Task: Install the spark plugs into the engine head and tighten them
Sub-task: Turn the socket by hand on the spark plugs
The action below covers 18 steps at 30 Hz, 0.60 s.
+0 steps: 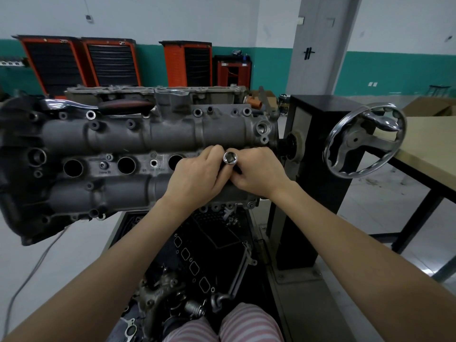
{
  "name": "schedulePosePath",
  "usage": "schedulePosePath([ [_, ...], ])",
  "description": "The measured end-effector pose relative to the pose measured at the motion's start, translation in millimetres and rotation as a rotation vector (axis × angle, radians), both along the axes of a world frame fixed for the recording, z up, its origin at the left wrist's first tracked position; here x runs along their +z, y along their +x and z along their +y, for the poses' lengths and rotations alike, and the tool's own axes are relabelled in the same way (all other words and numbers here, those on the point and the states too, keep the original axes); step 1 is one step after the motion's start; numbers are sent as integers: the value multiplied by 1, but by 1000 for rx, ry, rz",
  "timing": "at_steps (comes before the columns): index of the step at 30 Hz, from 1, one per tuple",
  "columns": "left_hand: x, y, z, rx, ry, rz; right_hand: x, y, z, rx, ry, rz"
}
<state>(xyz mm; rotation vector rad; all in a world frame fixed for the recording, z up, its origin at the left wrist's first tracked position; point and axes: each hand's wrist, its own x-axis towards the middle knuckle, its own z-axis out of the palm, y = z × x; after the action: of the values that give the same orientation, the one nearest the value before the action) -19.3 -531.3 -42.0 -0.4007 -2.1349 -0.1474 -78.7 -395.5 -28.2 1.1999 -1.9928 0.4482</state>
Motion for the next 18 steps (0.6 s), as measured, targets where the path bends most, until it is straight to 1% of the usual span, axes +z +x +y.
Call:
schedulePosePath([
  [9,0,2,1,4,-11,-20,0,1,0,-15,3,5],
  [14,1,3,1,-21,-16,-37,2,0,0,-17,54,-63],
  [18,1,3,1,-25,-19,-40,3,3,1,14,59,-19],
])
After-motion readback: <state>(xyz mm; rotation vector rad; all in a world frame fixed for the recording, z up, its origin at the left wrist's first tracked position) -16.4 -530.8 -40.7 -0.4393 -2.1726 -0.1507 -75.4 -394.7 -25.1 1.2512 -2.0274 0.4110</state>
